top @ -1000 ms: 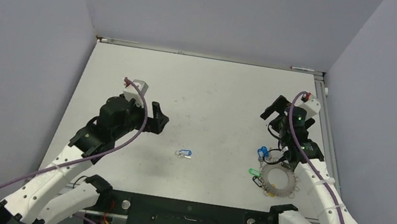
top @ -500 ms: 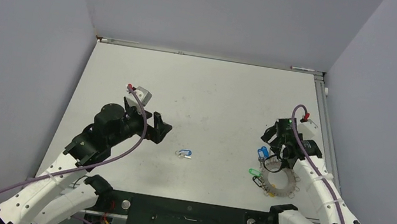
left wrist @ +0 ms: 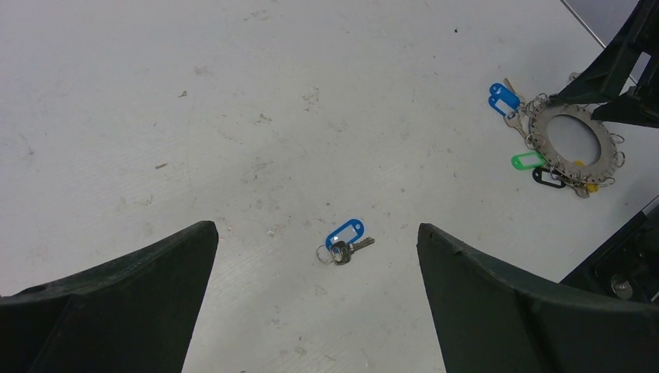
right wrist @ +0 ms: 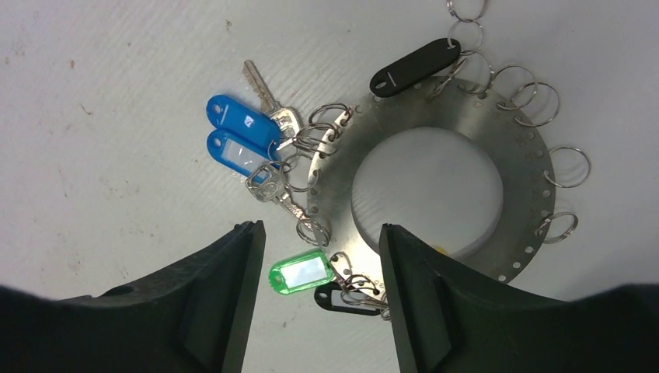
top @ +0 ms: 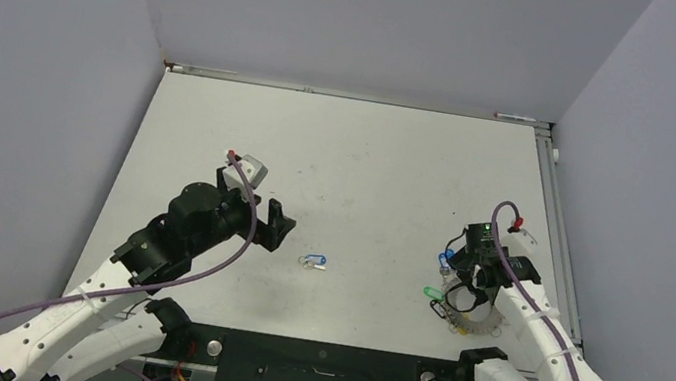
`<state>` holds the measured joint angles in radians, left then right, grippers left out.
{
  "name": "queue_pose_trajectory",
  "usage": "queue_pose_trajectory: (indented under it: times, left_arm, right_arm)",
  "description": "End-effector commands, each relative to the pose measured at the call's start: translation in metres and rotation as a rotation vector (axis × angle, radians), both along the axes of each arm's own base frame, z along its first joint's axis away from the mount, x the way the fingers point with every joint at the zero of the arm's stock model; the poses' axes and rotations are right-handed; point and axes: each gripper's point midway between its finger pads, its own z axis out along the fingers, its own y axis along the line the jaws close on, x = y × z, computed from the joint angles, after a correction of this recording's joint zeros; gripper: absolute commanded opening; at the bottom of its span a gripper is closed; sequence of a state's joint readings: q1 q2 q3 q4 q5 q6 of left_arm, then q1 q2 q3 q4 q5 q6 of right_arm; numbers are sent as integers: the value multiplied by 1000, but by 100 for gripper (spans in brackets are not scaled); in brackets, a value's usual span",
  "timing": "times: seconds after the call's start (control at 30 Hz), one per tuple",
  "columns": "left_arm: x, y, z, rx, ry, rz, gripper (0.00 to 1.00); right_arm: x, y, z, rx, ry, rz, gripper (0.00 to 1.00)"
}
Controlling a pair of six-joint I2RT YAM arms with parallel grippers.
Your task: Put the keys on the keyring
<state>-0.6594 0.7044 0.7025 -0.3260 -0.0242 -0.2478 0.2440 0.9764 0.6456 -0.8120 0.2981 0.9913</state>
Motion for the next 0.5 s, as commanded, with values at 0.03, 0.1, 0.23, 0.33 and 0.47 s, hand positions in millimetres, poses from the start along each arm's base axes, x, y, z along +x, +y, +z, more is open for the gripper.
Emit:
queue_pose_trajectory:
  times: [0.03,0.1,0.23,0.33,0.47]
  left_arm:
    - [0,-1,9,8,-39,-3,100]
    - [-1,-2,9,11,-40,-6,100]
    - [-2,-3,9,14,-42,-11,100]
    - [-2,-4,8,17,-43,-13,100]
    - [-2,-5,8,20,-44,-16,100]
  right_arm:
    - [27,11,6,25,-125,64,53]
    - [29,9,4,13,-125,63,53]
    - [25,4,-5,-12,-95,38,53]
    - [19,1,-14,-18,-64,17,53]
    - [12,3,-28,-2,-37,13,54]
